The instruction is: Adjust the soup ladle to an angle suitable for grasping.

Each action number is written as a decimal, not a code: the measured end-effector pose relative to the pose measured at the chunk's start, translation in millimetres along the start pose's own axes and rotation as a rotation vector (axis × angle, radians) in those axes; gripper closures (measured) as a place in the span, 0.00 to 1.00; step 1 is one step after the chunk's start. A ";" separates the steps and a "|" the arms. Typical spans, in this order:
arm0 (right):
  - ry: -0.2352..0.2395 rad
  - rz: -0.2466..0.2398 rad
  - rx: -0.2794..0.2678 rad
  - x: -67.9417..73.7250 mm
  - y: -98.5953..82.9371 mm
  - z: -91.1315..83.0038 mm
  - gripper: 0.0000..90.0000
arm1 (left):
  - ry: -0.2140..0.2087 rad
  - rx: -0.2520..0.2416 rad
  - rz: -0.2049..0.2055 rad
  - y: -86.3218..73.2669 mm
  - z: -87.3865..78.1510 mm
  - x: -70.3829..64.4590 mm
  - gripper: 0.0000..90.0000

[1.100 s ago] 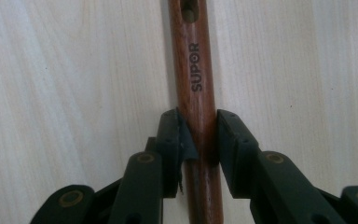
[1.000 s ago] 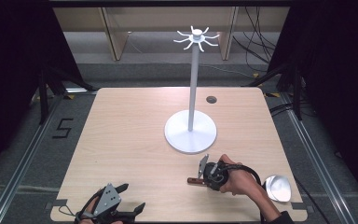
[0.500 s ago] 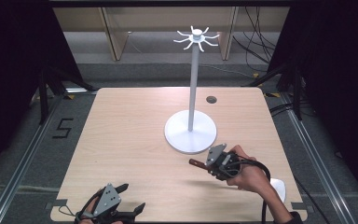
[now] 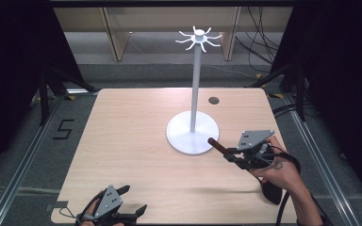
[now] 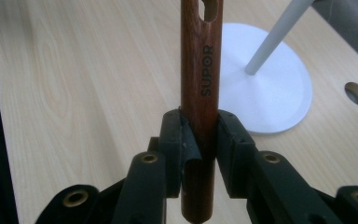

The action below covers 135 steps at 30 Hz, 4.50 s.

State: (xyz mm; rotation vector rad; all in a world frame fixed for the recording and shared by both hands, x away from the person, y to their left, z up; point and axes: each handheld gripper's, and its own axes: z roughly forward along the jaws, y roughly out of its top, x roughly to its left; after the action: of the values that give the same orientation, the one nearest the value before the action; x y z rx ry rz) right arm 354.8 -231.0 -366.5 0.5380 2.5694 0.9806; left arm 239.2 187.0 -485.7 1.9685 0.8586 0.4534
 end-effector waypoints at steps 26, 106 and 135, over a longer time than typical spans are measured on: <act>-0.013 0.147 -0.324 -31.2 -16.7 -71.9 0.82 | -0.013 -0.004 -0.008 -0.2 -0.1 0.3 0.16; -0.206 0.290 -0.515 -89.0 117.0 -46.1 0.82 | -0.016 -0.027 -0.019 -0.3 0.5 0.7 0.16; -0.217 0.311 -0.454 -97.0 145.2 -31.9 0.82 | -0.020 -0.018 -0.013 0.3 -0.6 1.1 0.16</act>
State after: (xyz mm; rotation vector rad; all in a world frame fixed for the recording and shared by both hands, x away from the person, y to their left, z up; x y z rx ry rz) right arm 458.2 -193.1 -227.3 0.8686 2.0183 1.4654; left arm 239.8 188.1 -485.1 1.9473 0.8512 0.4316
